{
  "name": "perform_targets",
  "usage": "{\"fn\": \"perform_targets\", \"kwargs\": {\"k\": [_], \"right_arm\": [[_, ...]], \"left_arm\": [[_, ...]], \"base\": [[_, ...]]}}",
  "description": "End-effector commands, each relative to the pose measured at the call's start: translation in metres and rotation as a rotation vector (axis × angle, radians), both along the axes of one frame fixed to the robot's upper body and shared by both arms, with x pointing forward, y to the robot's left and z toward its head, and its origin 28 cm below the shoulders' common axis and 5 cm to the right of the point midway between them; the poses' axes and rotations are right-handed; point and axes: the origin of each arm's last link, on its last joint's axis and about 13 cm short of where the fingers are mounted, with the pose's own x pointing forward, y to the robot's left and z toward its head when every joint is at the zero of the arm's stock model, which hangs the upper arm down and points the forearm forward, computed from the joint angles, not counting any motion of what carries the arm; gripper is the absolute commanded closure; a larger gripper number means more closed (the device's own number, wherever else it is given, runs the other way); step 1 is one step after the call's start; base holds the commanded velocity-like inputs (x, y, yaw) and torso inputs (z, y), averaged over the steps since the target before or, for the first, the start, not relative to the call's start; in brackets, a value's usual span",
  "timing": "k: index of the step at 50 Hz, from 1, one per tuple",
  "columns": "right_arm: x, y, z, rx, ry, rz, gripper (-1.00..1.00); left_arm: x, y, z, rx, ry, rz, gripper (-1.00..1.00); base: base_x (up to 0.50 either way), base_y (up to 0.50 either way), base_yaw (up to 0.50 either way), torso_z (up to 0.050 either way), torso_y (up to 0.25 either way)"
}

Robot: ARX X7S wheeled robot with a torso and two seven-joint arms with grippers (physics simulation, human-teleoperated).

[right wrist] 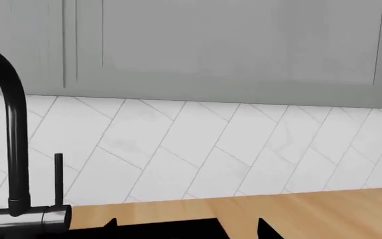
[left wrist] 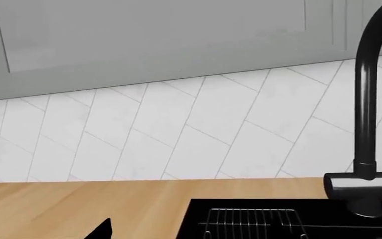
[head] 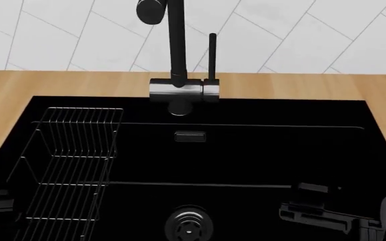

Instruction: Turn the sink spout to the right.

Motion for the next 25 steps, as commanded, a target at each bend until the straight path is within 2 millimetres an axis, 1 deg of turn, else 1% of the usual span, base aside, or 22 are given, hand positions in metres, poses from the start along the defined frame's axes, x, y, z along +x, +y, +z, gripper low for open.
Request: {"fn": "perform_targets", "kwargs": {"k": [1,11,13,20,25], "right_arm": [[0.002,0.009,0.035,-0.021,-0.037,0.036,-1.0],[0.008,0.019,0.058,-0.033,-0.06,0.063,-1.0],[0.009,0.022,0.06,-0.028,-0.056,0.067,-1.0],[0.009,0.033,0.079,-0.028,-0.09,0.117,-1.0],[0.01,0.04,0.086,-0.027,-0.111,0.156,-1.0]], "left_arm": [[-0.002,0.0,-0.002,-0.002,-0.045,-0.007,-1.0],[-0.002,0.0,-0.002,0.003,-0.053,-0.013,-1.0],[-0.002,0.0,-0.001,0.002,-0.053,-0.013,-1.0],[-0.002,0.0,-0.001,0.002,-0.054,-0.014,-1.0],[-0.002,0.0,-0.002,0.006,-0.054,-0.014,-1.0]], "base": [[0.0,0.0,0.0,0.0,0.0],[0.0,0.0,0.0,0.0,0.0],[0.0,0.0,0.0,0.0,0.0],[0.0,0.0,0.0,0.0,0.0],[0.0,0.0,0.0,0.0,0.0]]}}
